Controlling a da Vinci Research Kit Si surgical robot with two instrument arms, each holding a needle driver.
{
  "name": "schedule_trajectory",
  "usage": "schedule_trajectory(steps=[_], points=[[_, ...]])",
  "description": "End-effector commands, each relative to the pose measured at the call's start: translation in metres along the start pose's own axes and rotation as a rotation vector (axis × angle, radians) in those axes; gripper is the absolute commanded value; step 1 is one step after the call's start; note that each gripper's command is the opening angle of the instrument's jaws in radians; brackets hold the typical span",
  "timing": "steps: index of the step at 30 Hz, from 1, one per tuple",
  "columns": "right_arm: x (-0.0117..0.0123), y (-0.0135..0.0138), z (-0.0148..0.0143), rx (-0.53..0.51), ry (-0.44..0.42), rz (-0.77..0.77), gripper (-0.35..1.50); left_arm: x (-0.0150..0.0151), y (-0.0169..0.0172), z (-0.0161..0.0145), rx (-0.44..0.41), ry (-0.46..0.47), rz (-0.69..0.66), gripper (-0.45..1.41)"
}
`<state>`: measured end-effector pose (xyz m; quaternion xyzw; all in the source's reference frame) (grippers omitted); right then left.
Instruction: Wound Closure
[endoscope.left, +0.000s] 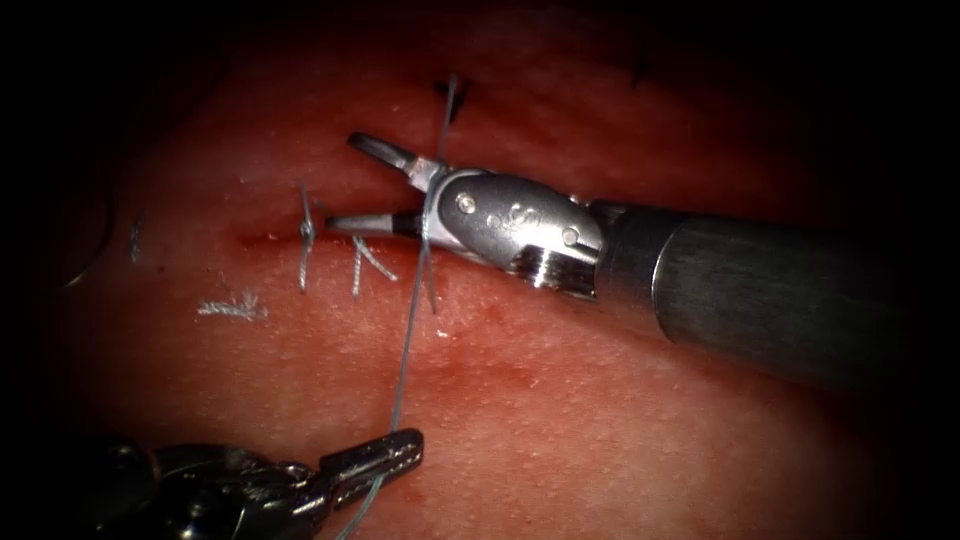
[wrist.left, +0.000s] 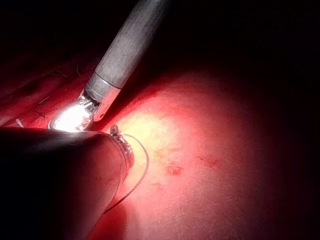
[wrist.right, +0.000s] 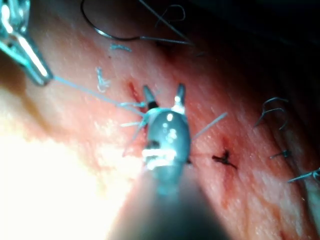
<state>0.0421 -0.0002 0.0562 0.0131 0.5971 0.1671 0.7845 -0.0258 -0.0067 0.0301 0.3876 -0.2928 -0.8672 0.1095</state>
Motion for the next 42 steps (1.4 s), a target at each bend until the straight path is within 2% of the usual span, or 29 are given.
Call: schedule_trajectory(steps=[1,9,12,16,22,25,30,36,42], points=[[-0.0001,0.0001,0.0009,-0.001,-0.007,-0.009,1.01,0.0,-0.0006,0.0007,-0.001,0.01,0.0,-0.45],[-0.0022,-0.002,0.0012,0.045,-0.06,-0.047,1.04,-0.0024,-0.0057,0.0002,-0.027,0.092,-0.034,-0.45],[-0.0031,-0.003,0.0013,0.082,-0.067,-0.064,0.94,-0.003,-0.0073,0.0005,-0.055,0.142,-0.057,-0.45],[-0.004,-0.0039,0.0013,0.104,-0.082,-0.081,0.94,-0.004,-0.0097,0.0008,-0.09,0.188,-0.096,-0.45],[-0.005,-0.0045,0.0011,0.119,-0.073,-0.075,0.94,-0.0062,-0.0139,0.002,-0.103,0.241,-0.153,-0.45],[-0.0052,-0.0047,0.0009,0.124,-0.07,-0.078,0.94,-0.0076,-0.015,0.0033,-0.105,0.267,-0.174,-0.45],[-0.0052,-0.005,0.0007,0.15,-0.052,-0.08,0.94,-0.0097,-0.0148,0.0067,-0.102,0.288,-0.214,-0.45],[-0.0052,-0.0053,0.0004,0.191,-0.024,-0.084,0.94,-0.0131,-0.0139,0.0107,-0.162,0.336,-0.278,-0.45],[-0.0052,-0.0052,-0.0003,0.224,-0.006,-0.089,0.64,-0.0167,-0.0117,0.0133,-0.254,0.41,-0.356,-0.45]])
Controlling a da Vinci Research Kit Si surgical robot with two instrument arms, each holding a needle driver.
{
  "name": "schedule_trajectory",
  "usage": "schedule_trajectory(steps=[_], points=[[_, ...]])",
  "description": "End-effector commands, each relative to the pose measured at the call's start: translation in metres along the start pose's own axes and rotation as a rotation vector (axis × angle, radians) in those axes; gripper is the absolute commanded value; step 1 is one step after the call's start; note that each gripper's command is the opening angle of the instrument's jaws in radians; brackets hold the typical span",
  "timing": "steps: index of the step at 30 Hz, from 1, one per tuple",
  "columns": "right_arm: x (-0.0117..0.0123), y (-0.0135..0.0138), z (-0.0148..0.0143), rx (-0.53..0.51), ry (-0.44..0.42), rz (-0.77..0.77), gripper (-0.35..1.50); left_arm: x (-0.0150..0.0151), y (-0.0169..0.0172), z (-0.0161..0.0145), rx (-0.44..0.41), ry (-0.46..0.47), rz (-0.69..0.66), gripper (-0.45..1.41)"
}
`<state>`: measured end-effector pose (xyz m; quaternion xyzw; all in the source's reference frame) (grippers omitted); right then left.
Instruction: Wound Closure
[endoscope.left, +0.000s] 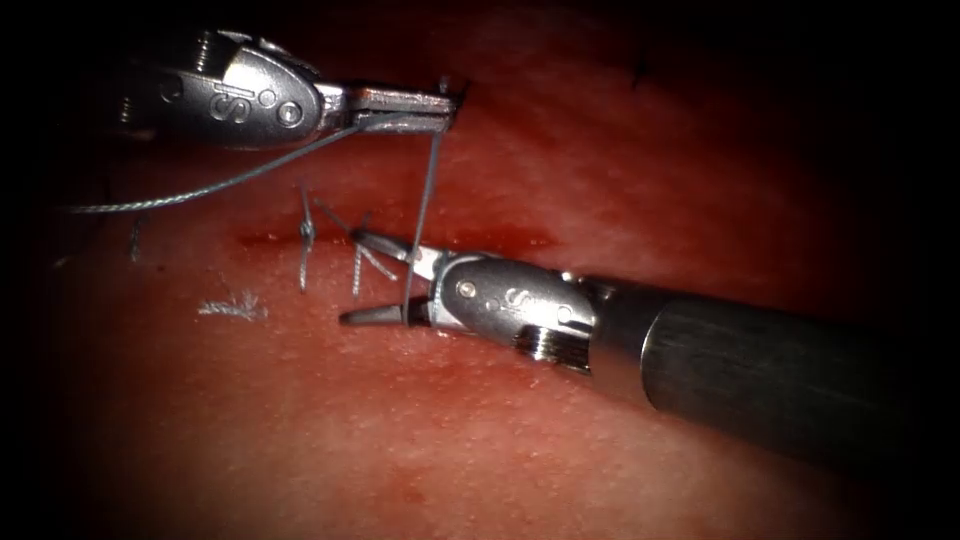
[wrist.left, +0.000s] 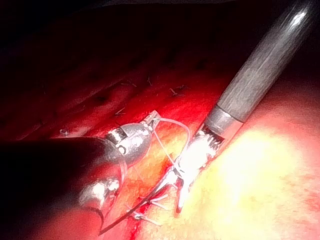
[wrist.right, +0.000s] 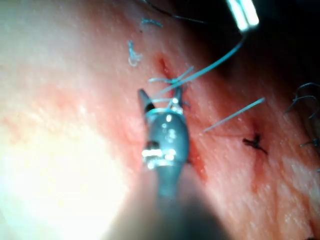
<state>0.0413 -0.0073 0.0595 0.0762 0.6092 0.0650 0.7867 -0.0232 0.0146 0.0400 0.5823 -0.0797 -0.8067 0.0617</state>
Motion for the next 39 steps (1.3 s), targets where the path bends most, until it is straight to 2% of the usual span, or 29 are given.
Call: schedule_trajectory(steps=[1,5,12,18,26,31,39], points=[[0.0,0.0007,0.0006,0.002,0.007,-0.003,0.61,-0.0009,-0.0007,0.0008,-0.001,0.016,-0.005,-0.45],[-0.0001,0.0007,0.0003,0.014,0.041,-0.007,0.49,-0.0045,-0.0003,0.0012,-0.02,0.063,-0.042,-0.45],[0.0,0.0006,0.001,0.027,0.08,-0.017,0.39,-0.0085,0.0015,0.0025,-0.015,0.046,-0.09,-0.45],[0.0,0.0005,0.0023,0.021,0.079,-0.008,0.41,-0.0077,0.0009,0.0031,0.014,0.046,-0.148,-0.45],[0.0001,0.0005,0.0026,0.029,0.084,0.009,0.42,-0.0064,-0.0023,0.004,0.072,0.064,-0.199,-0.45],[0.0004,0.0002,0.0023,0.042,0.106,0.012,0.42,-0.0078,-0.0032,0.0047,0.081,0.067,-0.194,-0.45],[0.0005,0.0001,0.0017,0.055,0.218,0.038,0.37,-0.0117,-0.0017,0.0055,0.082,0.067,-0.149,-0.45]])
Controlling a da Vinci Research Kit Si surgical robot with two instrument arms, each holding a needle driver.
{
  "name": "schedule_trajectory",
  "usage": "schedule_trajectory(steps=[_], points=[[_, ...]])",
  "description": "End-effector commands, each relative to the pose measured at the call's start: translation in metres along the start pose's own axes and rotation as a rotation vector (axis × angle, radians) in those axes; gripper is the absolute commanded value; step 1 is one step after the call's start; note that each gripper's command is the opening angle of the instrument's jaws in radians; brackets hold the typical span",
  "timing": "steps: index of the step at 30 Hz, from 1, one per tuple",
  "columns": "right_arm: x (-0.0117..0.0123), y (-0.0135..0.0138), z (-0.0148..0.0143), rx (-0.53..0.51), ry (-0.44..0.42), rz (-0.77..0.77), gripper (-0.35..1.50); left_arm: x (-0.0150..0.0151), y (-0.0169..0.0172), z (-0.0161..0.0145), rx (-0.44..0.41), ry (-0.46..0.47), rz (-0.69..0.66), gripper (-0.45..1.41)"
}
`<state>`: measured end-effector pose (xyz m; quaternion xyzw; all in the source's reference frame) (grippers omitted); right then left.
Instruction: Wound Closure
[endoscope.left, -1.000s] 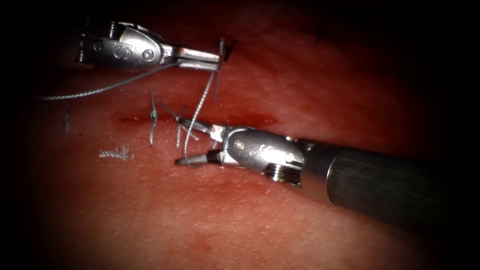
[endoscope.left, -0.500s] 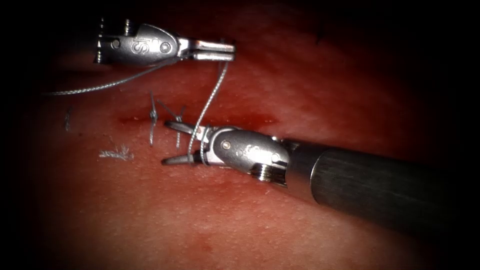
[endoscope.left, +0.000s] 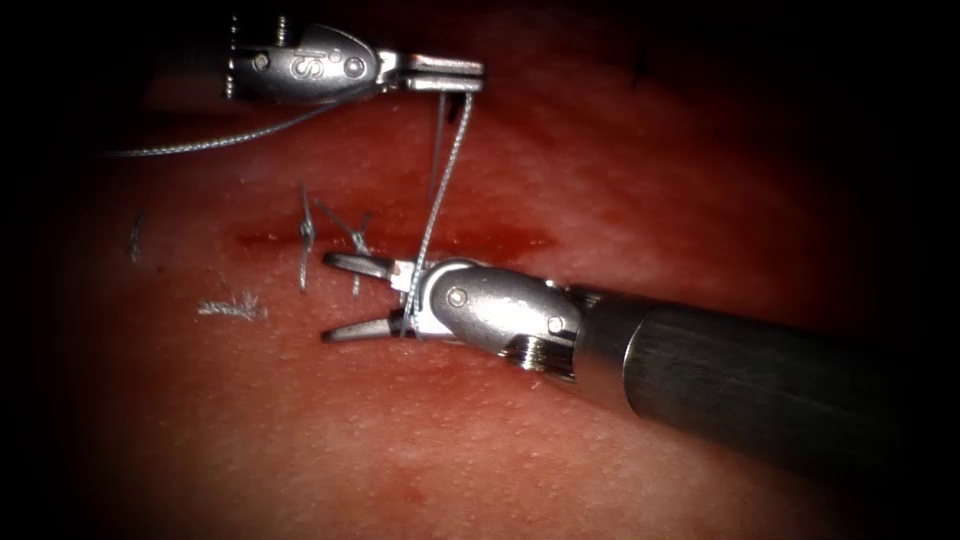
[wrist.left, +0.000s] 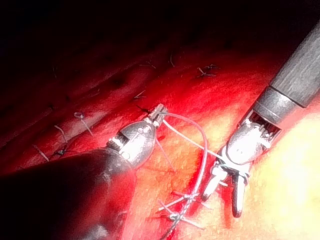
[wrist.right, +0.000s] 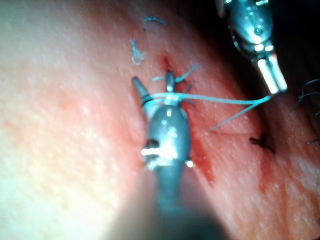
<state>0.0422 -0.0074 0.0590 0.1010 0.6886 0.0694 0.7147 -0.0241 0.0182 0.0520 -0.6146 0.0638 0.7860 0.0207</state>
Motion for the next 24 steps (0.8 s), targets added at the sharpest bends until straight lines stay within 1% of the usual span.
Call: schedule_trajectory(steps=[1,2,6,11,18,20,21,24], points=[[-0.0003,0.0004,0.0008,-0.001,0.018,0.002,0.36,-0.0006,-0.0005,0.0008,0.006,0.004,0.004,-0.45],[-0.0003,0.0004,0.0008,0.0,0.036,0.006,0.36,-0.0012,-0.0004,0.0009,0.011,0.008,0.011,-0.45],[-0.0003,0.0004,0.0005,-0.007,0.093,0.015,0.2,-0.003,0.0002,0.0008,0.013,-0.001,0.033,-0.45],[-0.0004,0.0005,-0.0001,-0.037,0.151,0.045,0.14,-0.0046,0.0019,0.0,0.005,0.0,0.059,-0.45],[-0.0002,0.0017,-0.0015,-0.116,0.217,0.078,0.12,-0.0059,0.0044,-0.0022,0.005,-0.014,0.086,-0.45],[0.0,0.0021,-0.0021,-0.15,0.234,0.087,0.12,-0.0058,0.0056,-0.0027,0.01,-0.027,0.093,-0.45],[0.0,0.0021,-0.0021,-0.15,0.234,0.087,0.12,-0.0058,0.0056,-0.0027,0.01,-0.027,0.093,-0.45],[0.0003,0.0023,-0.0023,-0.174,0.237,0.094,0.15,-0.0053,0.0073,-0.003,0.013,-0.034,0.097,-0.45]])
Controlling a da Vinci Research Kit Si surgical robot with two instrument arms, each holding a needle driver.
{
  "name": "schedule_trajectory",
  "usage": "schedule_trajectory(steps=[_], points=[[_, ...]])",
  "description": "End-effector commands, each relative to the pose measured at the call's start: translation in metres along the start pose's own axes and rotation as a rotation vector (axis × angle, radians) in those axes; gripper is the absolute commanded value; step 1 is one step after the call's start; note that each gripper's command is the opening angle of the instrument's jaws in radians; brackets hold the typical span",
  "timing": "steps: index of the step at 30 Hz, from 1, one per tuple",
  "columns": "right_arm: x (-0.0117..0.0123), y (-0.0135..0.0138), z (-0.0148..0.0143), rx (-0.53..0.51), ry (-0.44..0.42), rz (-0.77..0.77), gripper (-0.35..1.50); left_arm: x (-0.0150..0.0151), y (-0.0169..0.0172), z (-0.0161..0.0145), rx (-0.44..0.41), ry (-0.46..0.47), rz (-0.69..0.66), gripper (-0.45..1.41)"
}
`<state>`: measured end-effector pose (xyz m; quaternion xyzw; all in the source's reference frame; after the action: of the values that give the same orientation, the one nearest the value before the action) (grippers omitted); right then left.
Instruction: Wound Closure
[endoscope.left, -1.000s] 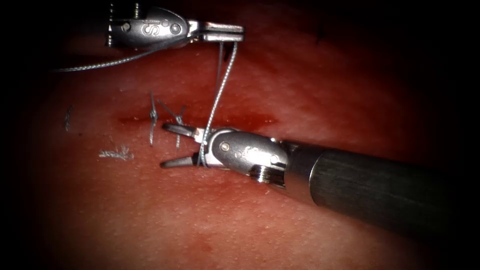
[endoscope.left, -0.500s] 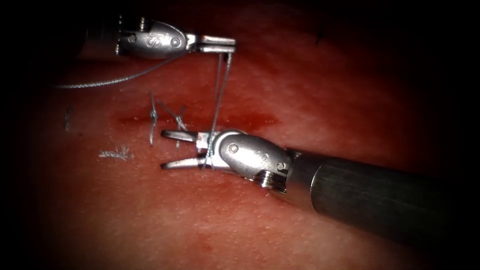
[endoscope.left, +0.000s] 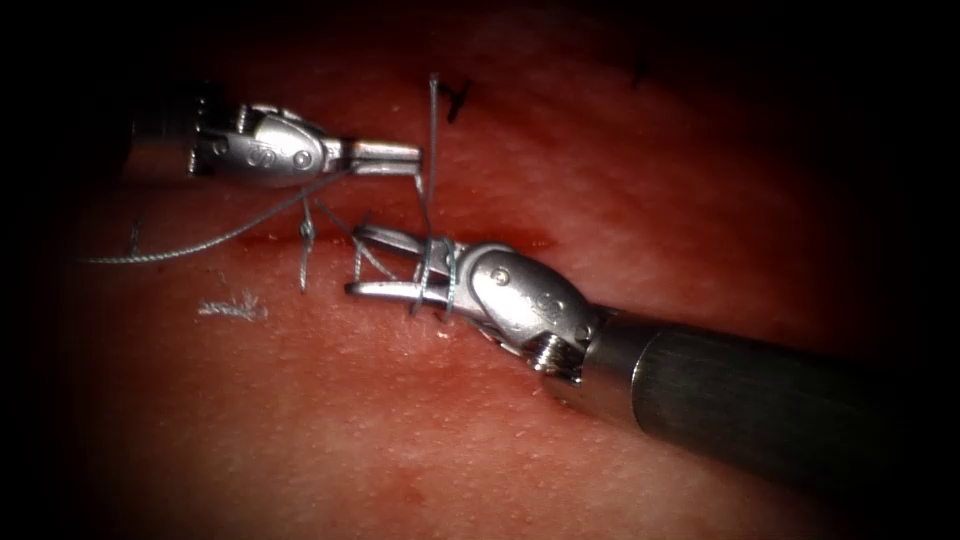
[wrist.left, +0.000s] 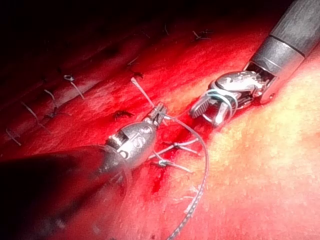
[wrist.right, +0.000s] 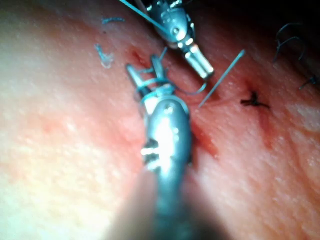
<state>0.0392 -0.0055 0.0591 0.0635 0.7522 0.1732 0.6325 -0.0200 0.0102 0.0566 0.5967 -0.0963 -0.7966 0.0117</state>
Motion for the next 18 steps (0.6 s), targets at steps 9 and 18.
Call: schedule_trajectory(steps=[9,18], points=[[0.0002,-0.0003,0.0017,-0.003,0.018,0.001,0.44,0.0005,0.0003,0.0017,0.016,-0.01,0.001,-0.45],[0.0009,0.0007,0.0014,-0.06,0.064,0.032,0.78,0.0018,0.0038,-0.0006,0.029,0.003,0.01,-0.45]])
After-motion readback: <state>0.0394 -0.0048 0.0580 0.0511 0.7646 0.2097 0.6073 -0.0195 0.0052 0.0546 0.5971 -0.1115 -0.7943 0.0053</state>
